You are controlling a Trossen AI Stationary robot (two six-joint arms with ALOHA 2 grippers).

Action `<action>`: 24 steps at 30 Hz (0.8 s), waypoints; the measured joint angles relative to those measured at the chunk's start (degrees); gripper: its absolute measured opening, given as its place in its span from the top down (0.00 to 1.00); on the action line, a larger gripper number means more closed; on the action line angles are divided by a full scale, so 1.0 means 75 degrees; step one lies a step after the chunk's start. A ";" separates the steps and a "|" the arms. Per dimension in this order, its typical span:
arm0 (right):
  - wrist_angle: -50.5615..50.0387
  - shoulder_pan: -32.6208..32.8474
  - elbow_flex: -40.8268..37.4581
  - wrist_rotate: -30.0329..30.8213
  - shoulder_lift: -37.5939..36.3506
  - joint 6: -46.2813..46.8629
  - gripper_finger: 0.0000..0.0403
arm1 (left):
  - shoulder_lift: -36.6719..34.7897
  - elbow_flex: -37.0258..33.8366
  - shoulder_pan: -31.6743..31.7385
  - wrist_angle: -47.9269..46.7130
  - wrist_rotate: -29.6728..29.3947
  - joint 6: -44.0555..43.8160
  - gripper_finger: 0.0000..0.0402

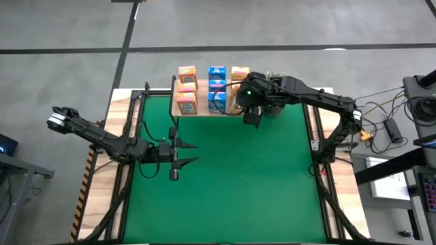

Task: Stack cereal on shelf
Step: Put the yellow cereal box on the shelf

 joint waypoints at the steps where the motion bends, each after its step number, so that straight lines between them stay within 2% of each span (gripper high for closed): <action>1: 0.0001 0.0000 0.0001 0.0002 0.0000 0.0000 0.51 | 0.0000 0.0000 0.0000 0.0000 0.0000 0.0000 0.60; 14: 0.0100 -0.0020 0.0001 0.0008 -0.0006 0.0011 0.51 | 0.0000 0.0000 0.0003 -0.0003 0.0001 0.0001 0.60; 24: 0.0318 -0.0038 0.0243 -0.0085 -0.0128 0.0522 0.51 | 0.0000 0.0000 0.0009 -0.0029 0.0000 0.0003 0.60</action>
